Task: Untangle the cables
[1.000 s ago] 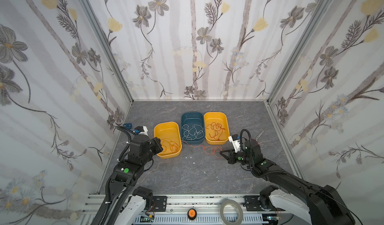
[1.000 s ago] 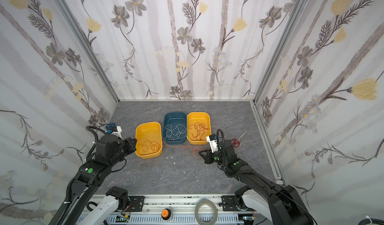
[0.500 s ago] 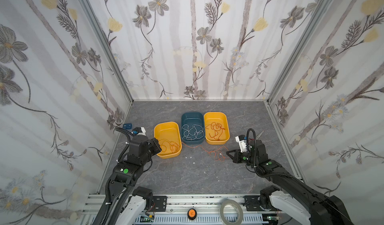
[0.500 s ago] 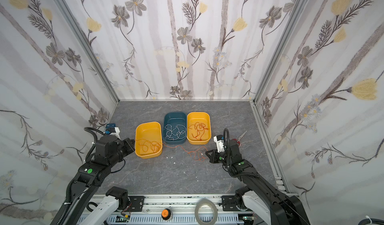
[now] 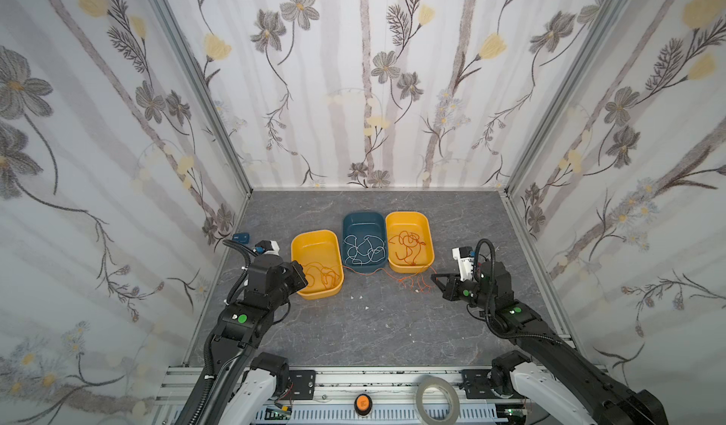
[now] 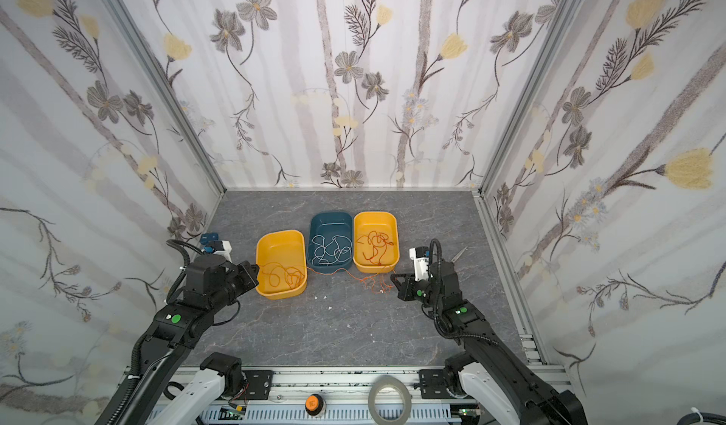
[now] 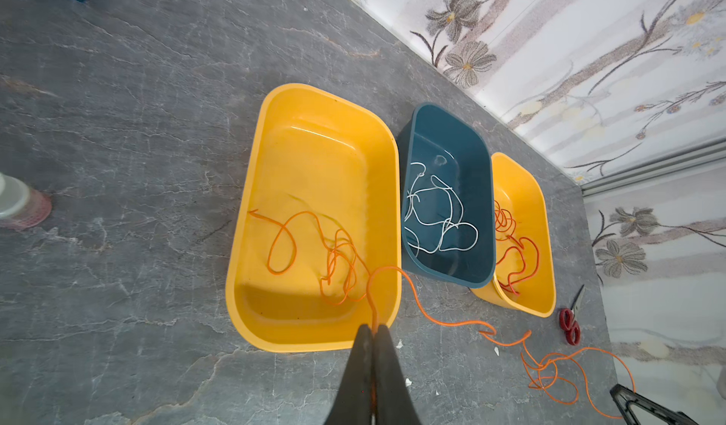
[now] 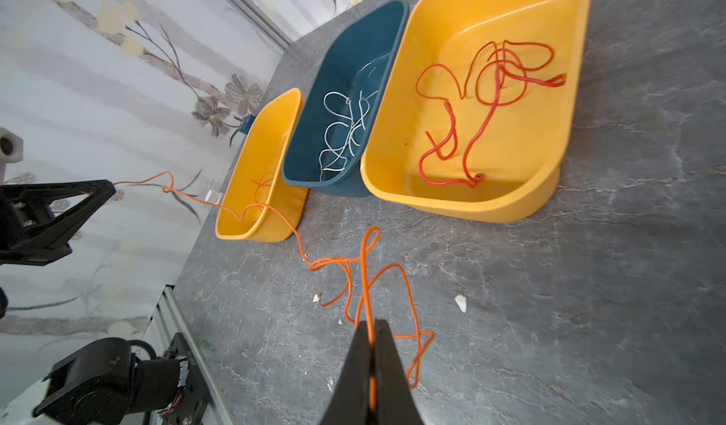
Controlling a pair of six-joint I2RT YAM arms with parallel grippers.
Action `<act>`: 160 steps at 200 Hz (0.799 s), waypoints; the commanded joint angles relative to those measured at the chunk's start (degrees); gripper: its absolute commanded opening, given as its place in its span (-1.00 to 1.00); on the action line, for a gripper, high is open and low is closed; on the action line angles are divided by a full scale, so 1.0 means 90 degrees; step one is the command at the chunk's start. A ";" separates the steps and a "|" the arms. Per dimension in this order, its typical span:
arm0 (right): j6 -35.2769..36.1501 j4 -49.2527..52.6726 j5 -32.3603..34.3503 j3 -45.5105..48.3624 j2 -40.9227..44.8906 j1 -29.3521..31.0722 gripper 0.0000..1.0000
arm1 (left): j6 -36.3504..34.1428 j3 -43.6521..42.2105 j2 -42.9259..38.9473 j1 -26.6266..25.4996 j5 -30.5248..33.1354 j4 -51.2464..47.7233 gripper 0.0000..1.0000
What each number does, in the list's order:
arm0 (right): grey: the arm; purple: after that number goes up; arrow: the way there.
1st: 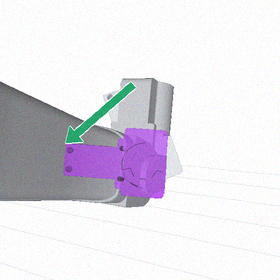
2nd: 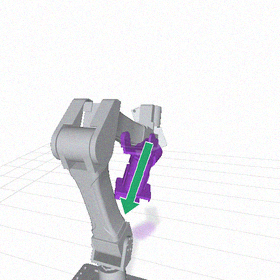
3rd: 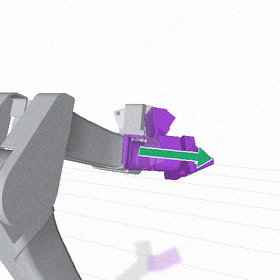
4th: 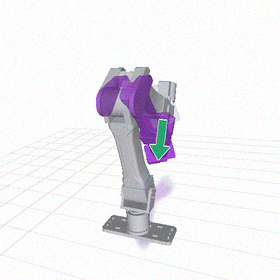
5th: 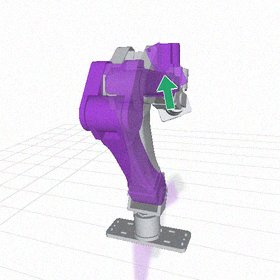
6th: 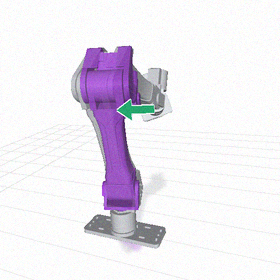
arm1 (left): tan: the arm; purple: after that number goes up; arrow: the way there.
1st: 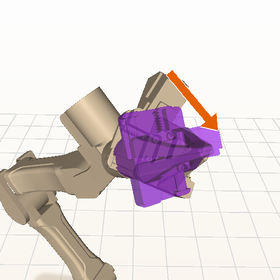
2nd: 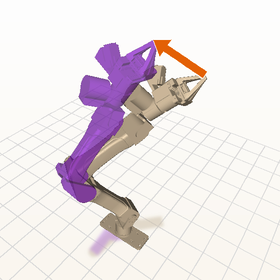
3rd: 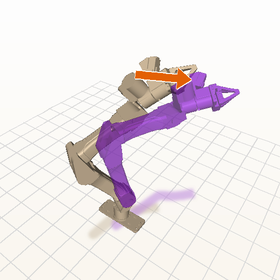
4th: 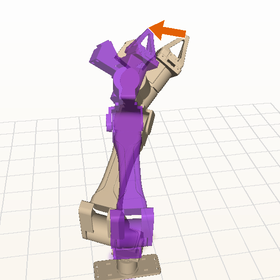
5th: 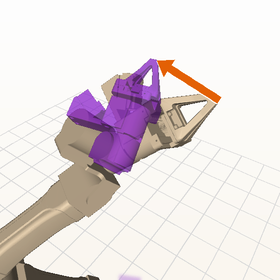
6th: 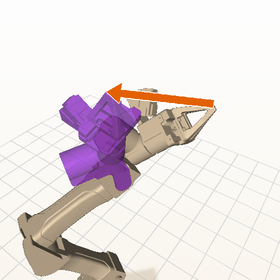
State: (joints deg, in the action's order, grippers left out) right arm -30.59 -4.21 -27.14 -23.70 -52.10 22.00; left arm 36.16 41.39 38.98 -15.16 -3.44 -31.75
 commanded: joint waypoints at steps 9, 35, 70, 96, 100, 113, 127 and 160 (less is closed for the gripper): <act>0.0180 -0.0033 -0.0551 -0.0365 -0.0811 0.0300 -0.84 | 0.0184 -0.0181 0.0150 -0.0005 -0.0688 0.0743 -1.00; 0.0274 0.0064 -0.0141 -0.0642 -0.1556 0.0732 -0.80 | 0.0298 -0.0362 0.0188 -0.0043 -0.0838 0.0991 -1.00; 0.0279 -0.0001 0.0051 -0.1113 -0.2779 0.0884 -0.75 | 0.0317 -0.0533 0.0329 -0.0060 -0.0843 0.1076 -1.00; 0.0310 0.0090 0.0270 -0.1516 -0.3422 0.0966 -0.71 | 0.0384 -0.0648 0.0346 -0.0073 -0.0809 0.1196 -1.00; 0.0320 0.0125 0.0293 -0.1563 -0.3469 0.0977 -0.69 | 0.0386 -0.0656 0.0346 -0.0074 -0.0800 0.1194 -1.00; 0.0382 0.0199 0.0325 -0.1665 -0.3481 0.1051 -0.52 | 0.0395 -0.0673 0.0337 -0.0074 -0.0792 0.1186 -1.00; 0.0617 0.0239 0.0310 -0.1692 -0.3328 0.1275 -0.40 | 0.0396 -0.0676 0.0312 -0.0073 -0.0796 0.1173 -1.00; 0.1427 0.0436 0.0524 -0.1758 -0.3021 0.2071 -0.19 | 0.0386 -0.0718 0.0270 -0.0073 -0.0770 0.1132 -1.00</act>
State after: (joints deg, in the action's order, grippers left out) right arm -23.90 -2.11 -24.01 -38.87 -80.18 37.39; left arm 39.22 35.20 41.65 -15.81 -10.59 -23.16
